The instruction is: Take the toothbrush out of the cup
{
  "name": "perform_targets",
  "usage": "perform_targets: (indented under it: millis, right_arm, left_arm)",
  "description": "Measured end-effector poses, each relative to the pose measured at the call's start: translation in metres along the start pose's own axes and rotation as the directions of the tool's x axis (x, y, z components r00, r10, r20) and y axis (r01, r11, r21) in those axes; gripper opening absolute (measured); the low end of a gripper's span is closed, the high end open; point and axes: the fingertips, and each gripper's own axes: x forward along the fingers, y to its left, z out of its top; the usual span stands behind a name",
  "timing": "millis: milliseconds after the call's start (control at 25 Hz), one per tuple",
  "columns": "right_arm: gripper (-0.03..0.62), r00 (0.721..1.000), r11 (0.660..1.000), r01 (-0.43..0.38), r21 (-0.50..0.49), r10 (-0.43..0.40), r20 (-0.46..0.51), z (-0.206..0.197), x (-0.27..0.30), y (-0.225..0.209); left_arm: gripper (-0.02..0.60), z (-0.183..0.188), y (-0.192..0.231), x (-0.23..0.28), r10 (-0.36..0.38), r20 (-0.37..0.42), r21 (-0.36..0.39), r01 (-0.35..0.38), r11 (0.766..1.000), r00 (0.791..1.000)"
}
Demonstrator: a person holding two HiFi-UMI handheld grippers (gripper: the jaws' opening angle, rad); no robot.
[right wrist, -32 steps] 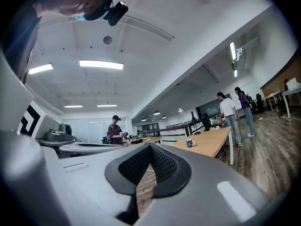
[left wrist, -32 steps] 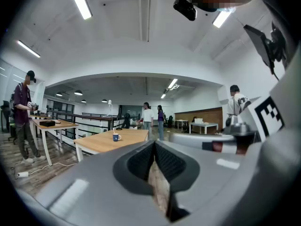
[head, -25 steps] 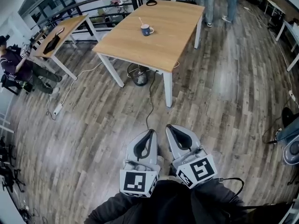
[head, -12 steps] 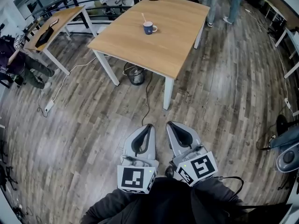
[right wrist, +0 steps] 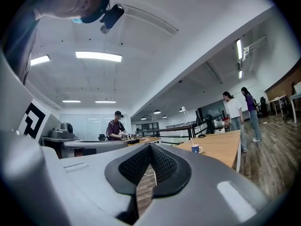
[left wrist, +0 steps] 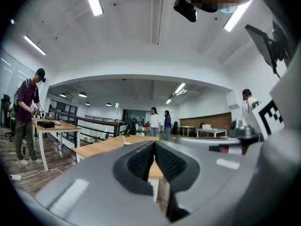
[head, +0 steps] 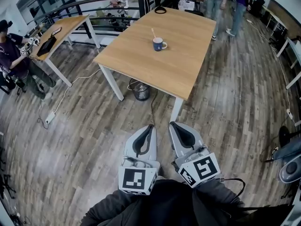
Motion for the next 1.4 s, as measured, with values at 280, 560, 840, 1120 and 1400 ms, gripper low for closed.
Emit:
perform_targets:
  millis: [280,560,840,1120,1400]
  right_arm:
    - [0.0,1.0,1.0,0.012,-0.004,-0.012,-0.019,-0.007,0.033,-0.003]
    - [0.0,0.999,1.0,0.028,-0.002,-0.028,-0.035,-0.013,0.063,-0.03]
    - [0.0,0.999,0.999,0.038,0.004,-0.038,-0.031,-0.006,0.112,-0.077]
    - [0.0,0.999,0.999,0.026,0.02,-0.025,-0.026,0.001,0.158,-0.133]
    - [0.0,1.0,0.999,-0.028,0.038,0.028,0.0,0.02,0.194,-0.186]
  left_arm:
    - [0.008,-0.008,0.028,0.019,-0.006,-0.006,-0.019,0.006,1.0,1.0]
    - [0.008,-0.018,0.043,0.058,-0.015,-0.034,-0.039,0.014,0.999,0.999]
    - [0.008,-0.019,0.064,0.122,0.0,-0.063,-0.042,-0.003,0.999,0.998]
    - [0.008,-0.014,0.067,0.194,-0.008,-0.077,-0.021,0.006,1.0,0.997]
    - [0.008,0.001,0.064,0.256,0.035,-0.076,0.013,-0.034,0.999,0.997]
